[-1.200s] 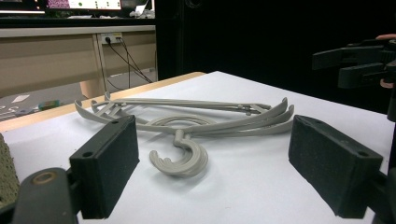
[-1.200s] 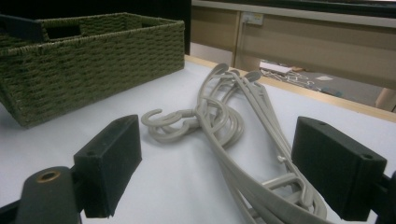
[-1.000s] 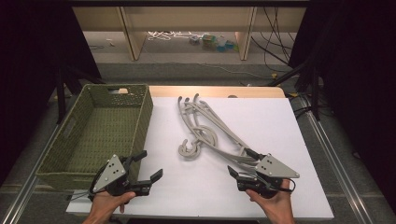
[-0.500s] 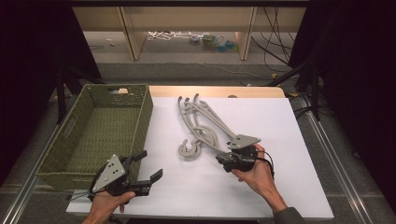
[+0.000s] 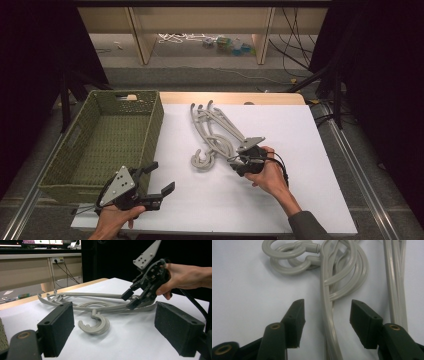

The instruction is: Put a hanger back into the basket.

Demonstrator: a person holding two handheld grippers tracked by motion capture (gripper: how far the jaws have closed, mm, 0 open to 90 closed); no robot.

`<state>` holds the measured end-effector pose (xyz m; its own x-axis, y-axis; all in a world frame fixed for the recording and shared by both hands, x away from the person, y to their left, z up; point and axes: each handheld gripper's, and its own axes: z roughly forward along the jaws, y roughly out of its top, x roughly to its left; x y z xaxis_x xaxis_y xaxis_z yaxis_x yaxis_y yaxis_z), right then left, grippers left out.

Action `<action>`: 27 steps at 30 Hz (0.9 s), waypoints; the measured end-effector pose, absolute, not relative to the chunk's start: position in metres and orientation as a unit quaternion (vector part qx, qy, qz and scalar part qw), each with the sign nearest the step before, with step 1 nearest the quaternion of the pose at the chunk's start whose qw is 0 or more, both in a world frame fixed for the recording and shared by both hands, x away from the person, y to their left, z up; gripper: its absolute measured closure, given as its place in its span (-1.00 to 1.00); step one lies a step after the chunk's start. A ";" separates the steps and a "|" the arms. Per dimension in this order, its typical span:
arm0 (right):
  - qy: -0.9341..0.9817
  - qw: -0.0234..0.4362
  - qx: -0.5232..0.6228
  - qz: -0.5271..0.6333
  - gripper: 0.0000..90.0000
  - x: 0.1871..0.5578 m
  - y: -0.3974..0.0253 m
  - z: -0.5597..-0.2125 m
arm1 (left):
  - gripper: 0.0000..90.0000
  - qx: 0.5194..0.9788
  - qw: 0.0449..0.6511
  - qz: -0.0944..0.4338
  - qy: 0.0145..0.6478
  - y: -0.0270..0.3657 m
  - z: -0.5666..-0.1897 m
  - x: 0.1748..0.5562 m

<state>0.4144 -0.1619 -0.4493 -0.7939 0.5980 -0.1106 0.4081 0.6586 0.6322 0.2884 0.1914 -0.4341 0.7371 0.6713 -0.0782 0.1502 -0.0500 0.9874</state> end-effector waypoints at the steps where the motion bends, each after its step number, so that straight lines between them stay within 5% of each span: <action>1: 0.896 0.155 0.286 0.303 0.11 0.416 -0.160 -0.451 | -0.65 0.696 0.621 0.212 0.290 0.192 -0.434 0.289; 20: 0.921 0.137 0.241 0.273 0.79 0.435 -0.156 -0.461 | -0.64 0.704 0.613 0.213 0.288 0.191 -0.434 0.289; 27: 0.930 0.142 0.220 0.257 0.80 0.434 -0.156 -0.457 | -0.64 0.704 0.614 0.213 0.287 0.191 -0.434 0.289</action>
